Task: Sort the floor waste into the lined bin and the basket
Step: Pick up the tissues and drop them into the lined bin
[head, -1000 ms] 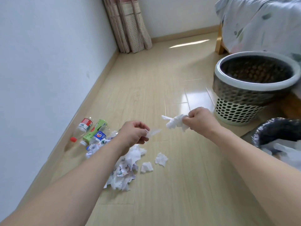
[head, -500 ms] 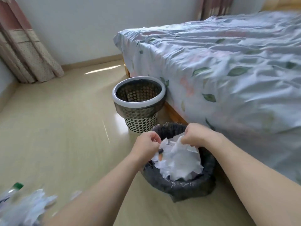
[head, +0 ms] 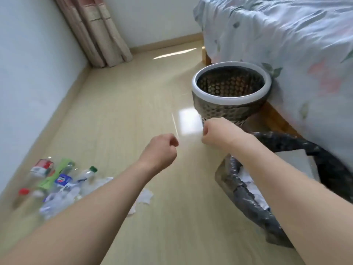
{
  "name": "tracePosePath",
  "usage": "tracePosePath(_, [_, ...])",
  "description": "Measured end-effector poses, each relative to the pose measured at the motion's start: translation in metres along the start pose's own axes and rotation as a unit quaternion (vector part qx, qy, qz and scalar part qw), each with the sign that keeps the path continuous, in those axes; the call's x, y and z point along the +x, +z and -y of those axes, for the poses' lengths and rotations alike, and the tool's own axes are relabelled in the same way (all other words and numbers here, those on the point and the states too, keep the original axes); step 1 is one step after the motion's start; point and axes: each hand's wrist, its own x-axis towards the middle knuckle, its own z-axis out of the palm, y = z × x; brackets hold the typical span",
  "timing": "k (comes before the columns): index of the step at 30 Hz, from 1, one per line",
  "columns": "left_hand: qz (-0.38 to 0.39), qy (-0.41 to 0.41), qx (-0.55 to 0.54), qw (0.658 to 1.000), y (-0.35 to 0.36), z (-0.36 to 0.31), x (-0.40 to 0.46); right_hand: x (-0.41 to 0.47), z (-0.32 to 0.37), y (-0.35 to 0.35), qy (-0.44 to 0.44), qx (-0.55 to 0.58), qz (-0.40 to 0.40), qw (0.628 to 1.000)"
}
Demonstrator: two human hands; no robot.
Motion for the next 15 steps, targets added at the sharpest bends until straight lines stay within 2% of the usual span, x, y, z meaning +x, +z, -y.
tracePosePath(4, [0.004, -0.143, 0.015, 0.99, -0.024, 0.114, -0.029, 0.021, 0.082, 0.094, -0.079, 0.007, 0.137, 0.987])
tracePosePath(8, [0.075, -0.26, -0.001, 0.963, -0.031, 0.202, -0.073, 0.031, 0.134, 0.184, -0.122, 0.001, 0.215, 0.969])
tracePosePath(12, [0.129, -0.286, 0.003, 0.949, -0.007, 0.252, -0.084, 0.029, 0.154, 0.25, -0.15, -0.023, 0.241, 0.959])
tracePosePath(15, [0.17, -0.275, 0.043, 0.945, 0.031, 0.258, -0.069, 0.023, 0.151, 0.274, -0.166, -0.047, 0.234, 0.957])
